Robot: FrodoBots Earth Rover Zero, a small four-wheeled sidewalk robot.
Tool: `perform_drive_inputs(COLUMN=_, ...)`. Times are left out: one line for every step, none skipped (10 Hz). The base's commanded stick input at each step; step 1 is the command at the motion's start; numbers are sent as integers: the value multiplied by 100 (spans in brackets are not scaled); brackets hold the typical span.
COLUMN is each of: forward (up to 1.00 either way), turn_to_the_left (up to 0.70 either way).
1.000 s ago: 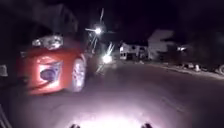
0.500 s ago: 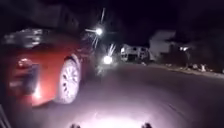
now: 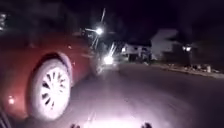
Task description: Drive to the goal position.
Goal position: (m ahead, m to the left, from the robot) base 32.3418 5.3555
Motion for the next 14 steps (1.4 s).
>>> perform_drive_inputs(forward=85, turn_to_the_left=0)
perform_drive_inputs(forward=85, turn_to_the_left=0)
perform_drive_inputs(forward=85, turn_to_the_left=-7)
perform_drive_inputs(forward=85, turn_to_the_left=-28)
perform_drive_inputs(forward=85, turn_to_the_left=-30)
perform_drive_inputs(forward=85, turn_to_the_left=-10)
perform_drive_inputs(forward=85, turn_to_the_left=0)
perform_drive_inputs(forward=85, turn_to_the_left=0)
perform_drive_inputs(forward=85, turn_to_the_left=0)
perform_drive_inputs(forward=85, turn_to_the_left=0)
perform_drive_inputs(forward=85, turn_to_the_left=0)
perform_drive_inputs(forward=85, turn_to_the_left=0)
perform_drive_inputs(forward=85, turn_to_the_left=0)
perform_drive_inputs(forward=85, turn_to_the_left=0)
